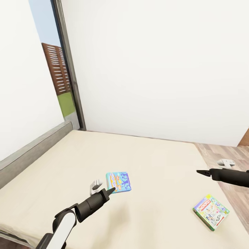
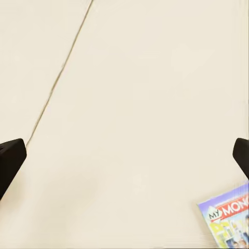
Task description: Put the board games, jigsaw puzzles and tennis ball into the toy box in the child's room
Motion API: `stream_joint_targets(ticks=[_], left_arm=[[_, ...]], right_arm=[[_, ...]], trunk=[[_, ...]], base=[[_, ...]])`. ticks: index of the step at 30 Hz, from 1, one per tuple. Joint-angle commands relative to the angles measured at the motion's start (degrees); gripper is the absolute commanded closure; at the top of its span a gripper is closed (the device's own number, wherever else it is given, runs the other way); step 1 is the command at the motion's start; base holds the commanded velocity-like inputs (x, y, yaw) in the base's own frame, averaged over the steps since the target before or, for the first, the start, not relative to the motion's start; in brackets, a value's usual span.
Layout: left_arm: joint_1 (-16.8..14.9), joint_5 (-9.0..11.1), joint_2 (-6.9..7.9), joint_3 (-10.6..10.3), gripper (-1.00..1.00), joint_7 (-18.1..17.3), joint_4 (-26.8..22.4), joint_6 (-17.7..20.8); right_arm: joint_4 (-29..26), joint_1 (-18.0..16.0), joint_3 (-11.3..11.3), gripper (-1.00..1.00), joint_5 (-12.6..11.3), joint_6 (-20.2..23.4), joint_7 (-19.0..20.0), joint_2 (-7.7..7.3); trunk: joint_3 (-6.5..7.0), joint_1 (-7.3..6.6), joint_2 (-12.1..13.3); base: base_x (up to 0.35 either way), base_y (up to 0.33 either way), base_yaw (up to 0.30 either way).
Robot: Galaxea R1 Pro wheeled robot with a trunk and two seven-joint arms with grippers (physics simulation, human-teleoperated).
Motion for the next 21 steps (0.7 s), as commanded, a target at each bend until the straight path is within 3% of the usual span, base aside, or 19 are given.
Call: stream_joint_targets(ticks=[1,21], left_arm=[[-0.03,0.13,0.03,0.01,1.00,0.00,-0.02,0.17],[-0.05,0.12,0.01,-0.01,1.00,0.17,0.07,0.12]], right_arm=[[0.00,-0.05,-0.05,-1.00,-0.40,0.45,-0.18,0.00],[0.00,-0.06,-0.10,-1.00,-0.39,0.51,-0.38,0.00]], trunk=[[0.18,-0.23,0.39],[4.83,-4.62,8.41]], base=[[0.000,0.000,-0.205],[0.000,0.000,-0.227]])
